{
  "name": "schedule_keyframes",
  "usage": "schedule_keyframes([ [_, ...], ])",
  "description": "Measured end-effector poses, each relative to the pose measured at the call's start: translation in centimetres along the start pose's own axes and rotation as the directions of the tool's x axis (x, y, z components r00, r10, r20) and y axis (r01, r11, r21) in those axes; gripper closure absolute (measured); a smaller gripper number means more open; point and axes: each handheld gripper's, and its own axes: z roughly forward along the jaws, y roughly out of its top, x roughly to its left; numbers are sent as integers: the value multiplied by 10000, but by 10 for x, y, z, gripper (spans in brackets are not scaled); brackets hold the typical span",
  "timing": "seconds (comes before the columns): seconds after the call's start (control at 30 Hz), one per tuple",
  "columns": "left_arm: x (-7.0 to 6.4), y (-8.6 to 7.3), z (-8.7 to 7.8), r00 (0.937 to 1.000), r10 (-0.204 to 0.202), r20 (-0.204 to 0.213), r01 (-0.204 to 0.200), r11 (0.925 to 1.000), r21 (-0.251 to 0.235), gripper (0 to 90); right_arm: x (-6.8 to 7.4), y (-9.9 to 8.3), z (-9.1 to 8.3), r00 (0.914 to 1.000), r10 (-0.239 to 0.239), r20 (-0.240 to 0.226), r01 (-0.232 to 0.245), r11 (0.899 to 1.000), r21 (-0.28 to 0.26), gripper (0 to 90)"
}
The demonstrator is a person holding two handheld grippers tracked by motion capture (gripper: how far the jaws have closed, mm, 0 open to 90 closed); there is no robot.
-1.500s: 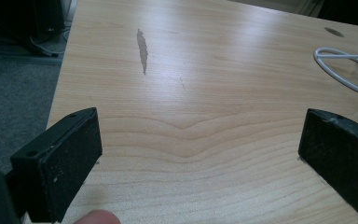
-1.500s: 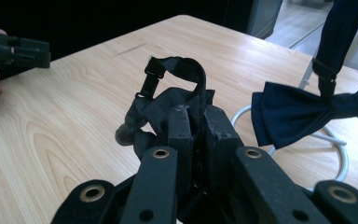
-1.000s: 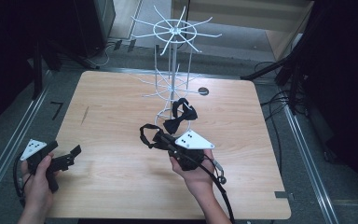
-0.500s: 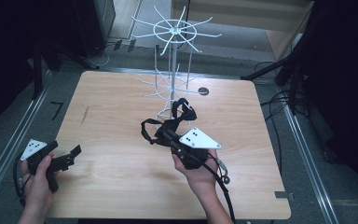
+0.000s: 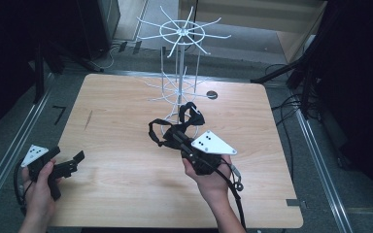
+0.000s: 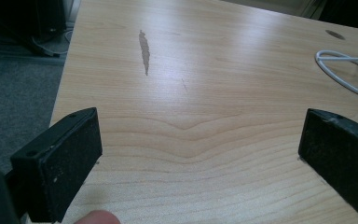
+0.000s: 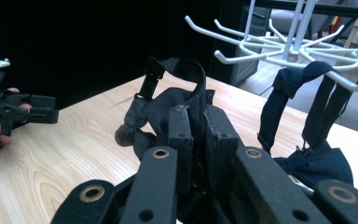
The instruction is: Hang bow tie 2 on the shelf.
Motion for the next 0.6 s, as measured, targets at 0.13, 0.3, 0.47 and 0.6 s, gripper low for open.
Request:
schedule_keyframes([
  [0.13, 0, 0, 0, 10000, 9, 8, -9, 10000, 5, 0, -1, 3, -3, 10000, 0, 65, 1, 9999, -125, 836],
  [0.3, 0, 0, 0, 10000, 8, 15, -8, 10000, 7, 0, -2, 5, -5, 9999, -3, 124, 6, 9998, -218, 837],
  [0.47, 0, 0, 0, 10000, 6, 19, -6, 10000, 10, 0, -3, 7, -8, 9999, 8, 167, -2, 9994, -332, 837],
  [0.6, 0, 0, 0, 10000, 5, 20, -5, 10000, 9, 0, -4, 10, -10, 9998, 58, 195, -49, 9990, -455, 836],
])
